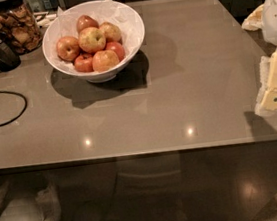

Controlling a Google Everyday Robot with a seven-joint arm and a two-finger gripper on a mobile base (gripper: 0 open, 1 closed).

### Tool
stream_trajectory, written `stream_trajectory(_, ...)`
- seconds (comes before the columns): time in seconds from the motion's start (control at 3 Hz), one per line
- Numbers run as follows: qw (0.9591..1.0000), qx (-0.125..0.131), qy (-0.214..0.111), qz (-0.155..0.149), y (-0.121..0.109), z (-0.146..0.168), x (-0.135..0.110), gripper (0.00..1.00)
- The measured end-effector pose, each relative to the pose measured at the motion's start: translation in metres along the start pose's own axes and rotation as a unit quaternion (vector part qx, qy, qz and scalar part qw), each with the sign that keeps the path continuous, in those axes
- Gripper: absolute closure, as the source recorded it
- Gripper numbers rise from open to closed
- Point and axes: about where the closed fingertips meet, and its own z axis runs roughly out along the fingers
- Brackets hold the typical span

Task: Pick apple from white bowl

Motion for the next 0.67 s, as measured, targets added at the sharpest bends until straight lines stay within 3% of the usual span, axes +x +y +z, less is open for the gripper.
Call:
stream_trajectory(0.33, 1.0, 0.0, 0.0, 0.0, 0.0, 0.0, 0.0, 0.0)
stream_trajectory(0.67, 0.9996, 0.01, -0.013, 0.023, -0.009, 0.0001, -0.0082, 0.0)
